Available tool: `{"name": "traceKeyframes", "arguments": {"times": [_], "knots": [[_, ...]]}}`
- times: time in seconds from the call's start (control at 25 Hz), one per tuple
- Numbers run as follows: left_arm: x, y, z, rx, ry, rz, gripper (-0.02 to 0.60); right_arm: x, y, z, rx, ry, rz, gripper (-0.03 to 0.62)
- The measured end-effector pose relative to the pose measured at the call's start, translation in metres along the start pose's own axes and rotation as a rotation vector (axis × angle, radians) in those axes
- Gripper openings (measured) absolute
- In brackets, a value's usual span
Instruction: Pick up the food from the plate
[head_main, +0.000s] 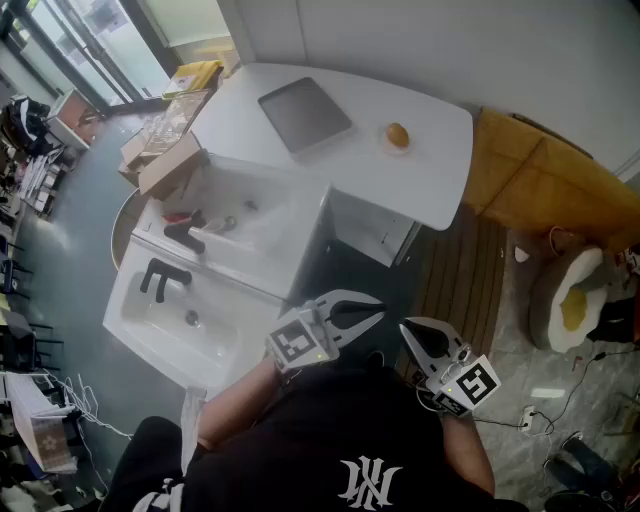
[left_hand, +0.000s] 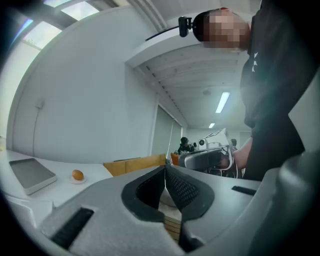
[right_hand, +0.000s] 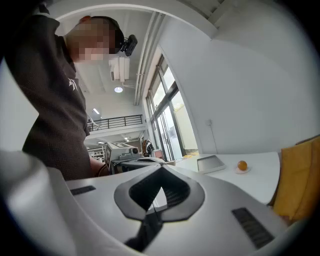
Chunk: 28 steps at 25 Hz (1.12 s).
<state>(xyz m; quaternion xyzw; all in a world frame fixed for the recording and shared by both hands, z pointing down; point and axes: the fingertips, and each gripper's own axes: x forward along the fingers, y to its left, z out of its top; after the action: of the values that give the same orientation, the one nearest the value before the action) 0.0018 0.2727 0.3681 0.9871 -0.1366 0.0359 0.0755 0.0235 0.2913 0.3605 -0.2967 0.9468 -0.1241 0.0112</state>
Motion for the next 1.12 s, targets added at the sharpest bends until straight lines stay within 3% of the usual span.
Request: {"name": "traceKeyframes", "arguments": {"times": [0.64,0.84,1.12], "knots": [[0.016,-0.008,-0.002,0.003,0.026,0.02,0.006,-0.028,-0.023,0.005,0.012,-0.053,-0.033,0.003],[0.029,-0.001,-0.002,-0.021,0.017,0.096,0.005,-0.049,-0.035,0.005,0.011,-0.053,-0.046,0.003],[0.05,0.016,-0.009,-0.027,0.046,0.209,0.005,-0.073,-0.067,0.005,0.028,-0.066,-0.002,0.003]]}}
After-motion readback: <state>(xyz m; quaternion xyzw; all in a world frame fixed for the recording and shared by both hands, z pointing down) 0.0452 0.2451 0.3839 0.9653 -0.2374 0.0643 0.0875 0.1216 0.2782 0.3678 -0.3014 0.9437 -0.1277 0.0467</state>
